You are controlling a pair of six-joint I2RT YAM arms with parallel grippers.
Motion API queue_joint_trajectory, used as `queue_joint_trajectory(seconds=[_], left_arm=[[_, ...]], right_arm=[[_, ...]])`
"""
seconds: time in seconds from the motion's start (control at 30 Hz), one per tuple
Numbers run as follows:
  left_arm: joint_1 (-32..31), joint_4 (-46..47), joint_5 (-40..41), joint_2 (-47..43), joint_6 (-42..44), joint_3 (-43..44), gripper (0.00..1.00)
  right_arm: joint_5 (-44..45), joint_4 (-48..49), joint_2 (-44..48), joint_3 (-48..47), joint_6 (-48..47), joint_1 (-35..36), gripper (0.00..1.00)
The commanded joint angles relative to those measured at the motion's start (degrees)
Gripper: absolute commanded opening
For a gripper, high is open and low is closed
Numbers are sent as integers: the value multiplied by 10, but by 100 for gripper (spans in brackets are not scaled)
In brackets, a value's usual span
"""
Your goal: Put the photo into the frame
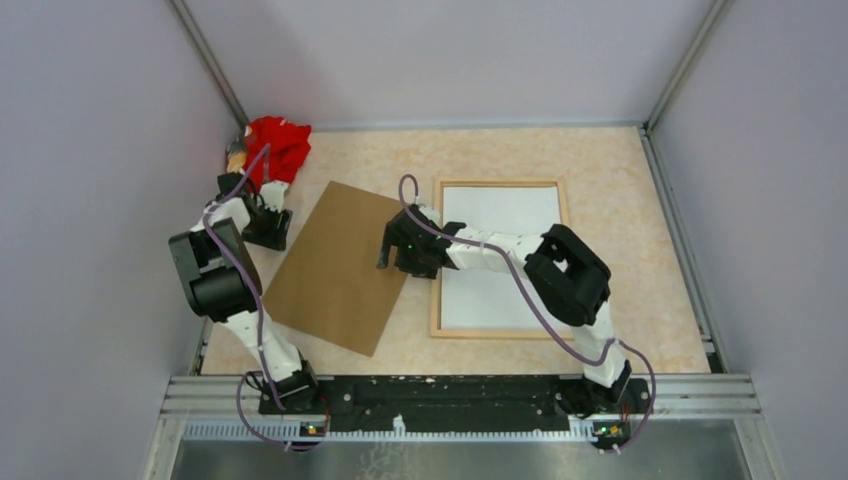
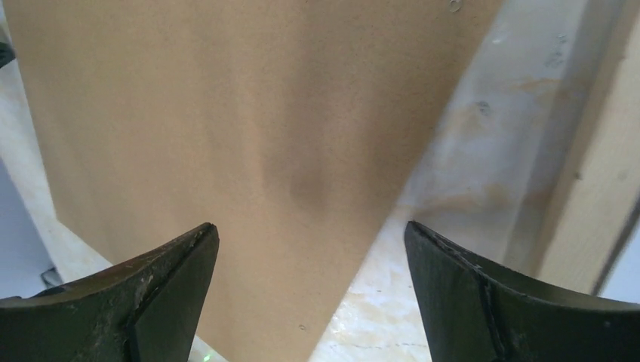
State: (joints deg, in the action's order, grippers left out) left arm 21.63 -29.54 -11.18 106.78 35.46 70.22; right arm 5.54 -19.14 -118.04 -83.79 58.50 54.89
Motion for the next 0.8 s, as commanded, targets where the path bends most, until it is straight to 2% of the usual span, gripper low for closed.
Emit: queue_joint_trajectory(seconds=[0.0, 0.3, 0.47, 0.6, 0.77], left_arm=[[-18, -17, -42, 31, -15, -22, 65], [-48, -45, -57, 36, 3, -50, 60], [-55, -58, -64, 42, 9, -52, 59], [-62, -66, -72, 41, 5, -47, 59], [-66, -73, -88, 40, -2, -40, 59]], right_arm=[[-34, 36, -49, -9, 46, -1, 93], [-95, 140, -34, -4, 77, -34, 91], [-132, 269, 39, 33, 79, -54, 89], [-184, 409, 95, 68, 60, -54, 86], [-263, 564, 120, 91, 66, -53, 83]])
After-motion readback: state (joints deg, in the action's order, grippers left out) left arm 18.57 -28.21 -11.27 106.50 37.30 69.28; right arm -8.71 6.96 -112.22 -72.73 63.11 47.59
